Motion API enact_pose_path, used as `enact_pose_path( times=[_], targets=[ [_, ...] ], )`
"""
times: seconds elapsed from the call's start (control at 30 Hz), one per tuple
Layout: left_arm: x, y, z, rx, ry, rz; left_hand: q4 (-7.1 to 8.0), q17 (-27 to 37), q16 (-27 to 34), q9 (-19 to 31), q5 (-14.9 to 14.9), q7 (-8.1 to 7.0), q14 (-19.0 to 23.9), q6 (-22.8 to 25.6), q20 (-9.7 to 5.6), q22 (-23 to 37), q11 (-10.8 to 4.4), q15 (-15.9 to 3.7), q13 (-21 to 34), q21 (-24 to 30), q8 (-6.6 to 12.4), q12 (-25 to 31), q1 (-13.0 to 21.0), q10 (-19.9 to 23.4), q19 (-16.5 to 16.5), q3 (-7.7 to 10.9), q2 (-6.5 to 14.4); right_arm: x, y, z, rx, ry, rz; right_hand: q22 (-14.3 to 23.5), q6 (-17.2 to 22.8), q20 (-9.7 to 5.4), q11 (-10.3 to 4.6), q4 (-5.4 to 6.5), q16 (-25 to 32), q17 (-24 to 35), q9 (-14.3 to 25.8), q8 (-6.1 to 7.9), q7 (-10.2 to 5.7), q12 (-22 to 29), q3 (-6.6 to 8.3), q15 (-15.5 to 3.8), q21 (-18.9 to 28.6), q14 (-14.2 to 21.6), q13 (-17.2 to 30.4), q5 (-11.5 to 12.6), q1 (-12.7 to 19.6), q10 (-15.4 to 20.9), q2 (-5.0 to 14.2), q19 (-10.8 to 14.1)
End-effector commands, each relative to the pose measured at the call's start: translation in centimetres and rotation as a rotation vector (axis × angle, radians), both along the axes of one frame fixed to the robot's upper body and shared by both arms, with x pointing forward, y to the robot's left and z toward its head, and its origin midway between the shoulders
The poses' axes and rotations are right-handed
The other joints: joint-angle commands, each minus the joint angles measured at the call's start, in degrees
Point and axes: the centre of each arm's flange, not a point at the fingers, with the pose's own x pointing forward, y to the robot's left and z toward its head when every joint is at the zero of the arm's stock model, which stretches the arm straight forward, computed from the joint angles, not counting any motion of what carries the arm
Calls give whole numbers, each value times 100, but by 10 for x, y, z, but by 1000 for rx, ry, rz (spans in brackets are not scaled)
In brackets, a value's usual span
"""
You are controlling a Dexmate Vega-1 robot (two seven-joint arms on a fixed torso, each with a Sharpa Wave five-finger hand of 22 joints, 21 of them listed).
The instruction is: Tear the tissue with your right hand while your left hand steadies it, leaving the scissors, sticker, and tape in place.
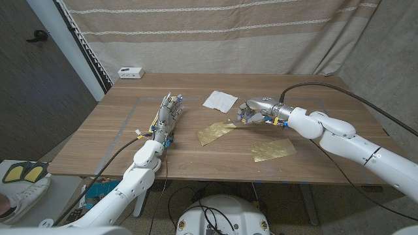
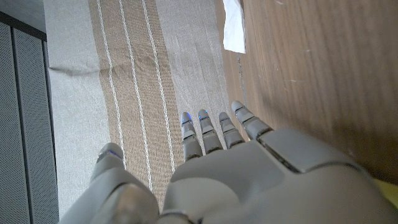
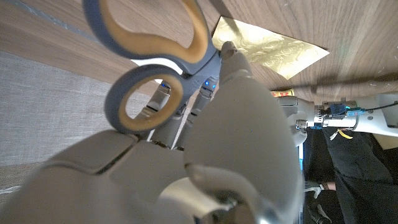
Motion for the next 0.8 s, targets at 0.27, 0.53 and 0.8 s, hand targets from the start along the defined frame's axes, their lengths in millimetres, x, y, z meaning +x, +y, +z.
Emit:
enact_pose_path(
  times=[0.27, 0.53, 0.8],
  targets=[
    [-1, 4, -1, -3, -1, -4, 5, 18, 29, 11, 32, -15, 24, 66, -448, 24, 18, -639, 6, 8, -6, -11, -14, 39, 47, -12, 46, -20, 17, 29, 183, 59, 88, 13, 474, -887, -187, -4, -47, 41, -679, -399, 56, -155, -20, -563, 207, 166, -136, -104, 394, 254, 390, -57],
    [-1, 5, -3, -4, 2, -14, 5, 18, 30, 11, 35, -11, 27, 69, -448, 24, 0, -638, 6, 8, -5, -13, -12, 35, 48, -19, 49, -28, 19, 37, 297, 91, 110, 13, 504, -888, -237, 5, -73, 28, -776, -503, -19, -187, -8, -563, 241, 132, -155, -126, 404, 230, 409, -100],
    [-3, 6, 2, 3, -14, -23, 4, 18, 31, 11, 38, -7, 31, 83, -450, 24, -4, -641, 6, 7, -2, -13, -7, 36, 49, -28, 55, -32, 18, 40, 393, 101, 120, 14, 491, -891, -269, 11, -100, 5, -812, -570, -65, -205, -4, -564, 261, 101, -166, -140, 408, 223, 415, -132]
  ],
)
